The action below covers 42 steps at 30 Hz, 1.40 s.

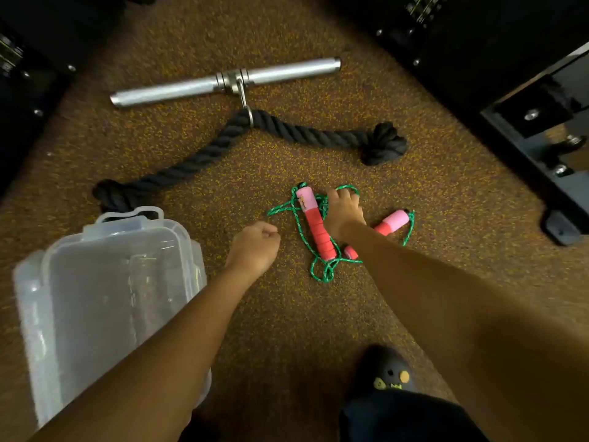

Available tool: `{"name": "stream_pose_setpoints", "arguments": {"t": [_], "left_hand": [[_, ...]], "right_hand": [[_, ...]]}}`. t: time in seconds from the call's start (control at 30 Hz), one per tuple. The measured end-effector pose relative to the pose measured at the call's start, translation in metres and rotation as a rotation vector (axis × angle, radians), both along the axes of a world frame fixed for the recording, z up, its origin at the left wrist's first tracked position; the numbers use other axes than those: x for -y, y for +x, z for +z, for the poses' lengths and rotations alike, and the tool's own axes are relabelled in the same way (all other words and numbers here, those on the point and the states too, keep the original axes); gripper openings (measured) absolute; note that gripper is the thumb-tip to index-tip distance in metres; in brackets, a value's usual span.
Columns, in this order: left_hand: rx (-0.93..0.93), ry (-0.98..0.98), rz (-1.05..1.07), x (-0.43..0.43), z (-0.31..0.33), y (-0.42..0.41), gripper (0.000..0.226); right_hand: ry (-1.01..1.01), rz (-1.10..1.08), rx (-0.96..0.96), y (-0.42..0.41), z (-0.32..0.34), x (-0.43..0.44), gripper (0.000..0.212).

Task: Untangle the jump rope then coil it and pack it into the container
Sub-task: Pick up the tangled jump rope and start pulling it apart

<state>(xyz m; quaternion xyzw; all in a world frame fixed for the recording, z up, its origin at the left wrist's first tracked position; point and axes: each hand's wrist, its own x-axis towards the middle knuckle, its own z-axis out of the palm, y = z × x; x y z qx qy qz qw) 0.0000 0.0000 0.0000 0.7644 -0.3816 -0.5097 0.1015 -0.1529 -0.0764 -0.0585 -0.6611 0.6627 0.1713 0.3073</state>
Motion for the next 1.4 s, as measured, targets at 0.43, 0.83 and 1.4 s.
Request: {"name": "stream_pose_setpoints", "arguments": {"t": [0.43,0.83,1.4], "left_hand": [[-0.018,-0.083,-0.012,0.007,-0.016,-0.016,0.026],[-0.117,-0.258,-0.002,-0.022,0.082,-0.010,0.030],[-0.351,-0.457,-0.070,-0.114,0.227,-0.008,0.044]], "right_hand": [[-0.043,0.114,-0.145,-0.005,-0.024,-0.004,0.048],[0.252,-0.038,0.416,0.017,0.127,-0.026,0.020],[0.090,-0.189,1.011,0.016,0.337,-0.126,0.020]]}}
